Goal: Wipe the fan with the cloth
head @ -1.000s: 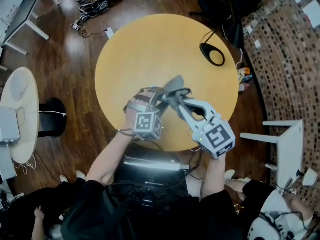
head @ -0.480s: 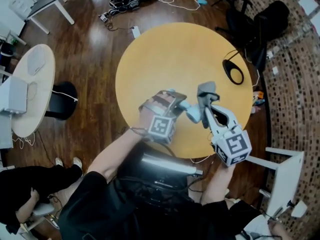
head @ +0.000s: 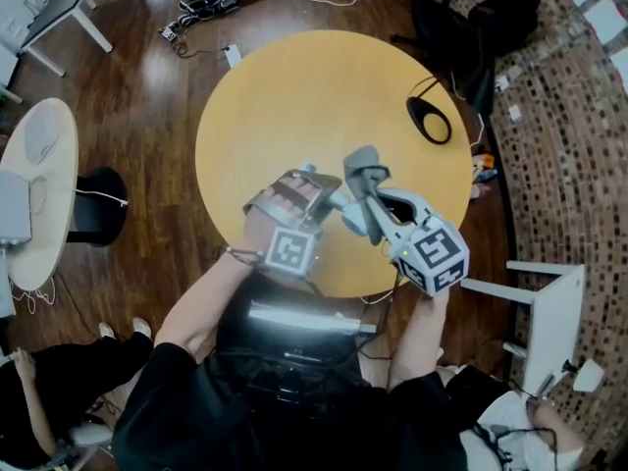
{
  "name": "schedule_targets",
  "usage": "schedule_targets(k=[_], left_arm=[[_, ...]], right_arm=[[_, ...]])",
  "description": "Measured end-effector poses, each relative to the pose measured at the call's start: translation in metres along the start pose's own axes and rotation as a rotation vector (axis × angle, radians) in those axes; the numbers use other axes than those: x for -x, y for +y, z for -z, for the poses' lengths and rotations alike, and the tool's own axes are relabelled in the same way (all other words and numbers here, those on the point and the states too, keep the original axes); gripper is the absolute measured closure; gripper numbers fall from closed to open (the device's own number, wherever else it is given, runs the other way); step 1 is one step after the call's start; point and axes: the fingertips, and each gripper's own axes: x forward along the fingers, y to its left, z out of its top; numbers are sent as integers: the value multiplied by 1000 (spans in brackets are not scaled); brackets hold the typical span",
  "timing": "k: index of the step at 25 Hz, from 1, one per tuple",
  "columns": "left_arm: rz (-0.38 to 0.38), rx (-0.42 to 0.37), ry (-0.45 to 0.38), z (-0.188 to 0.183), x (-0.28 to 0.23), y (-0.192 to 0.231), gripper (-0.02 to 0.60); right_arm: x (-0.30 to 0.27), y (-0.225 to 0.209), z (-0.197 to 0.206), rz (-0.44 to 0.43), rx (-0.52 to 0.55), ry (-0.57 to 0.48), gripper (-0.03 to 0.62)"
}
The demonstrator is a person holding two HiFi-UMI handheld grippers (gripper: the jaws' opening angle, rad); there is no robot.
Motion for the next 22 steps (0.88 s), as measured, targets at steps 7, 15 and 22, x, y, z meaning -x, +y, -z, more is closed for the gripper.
schedule_targets(k=[7, 15, 22], left_arm=[[20, -6, 9, 4, -3, -3, 374], [54, -17, -16, -2, 0, -9, 374], [172, 400, -168, -4, -6, -21, 374]], right_arm=[[35, -18, 5, 86, -63, -48, 568], [1, 30, 0, -79, -24, -21, 568], [33, -41, 28, 158, -188, -117, 568]])
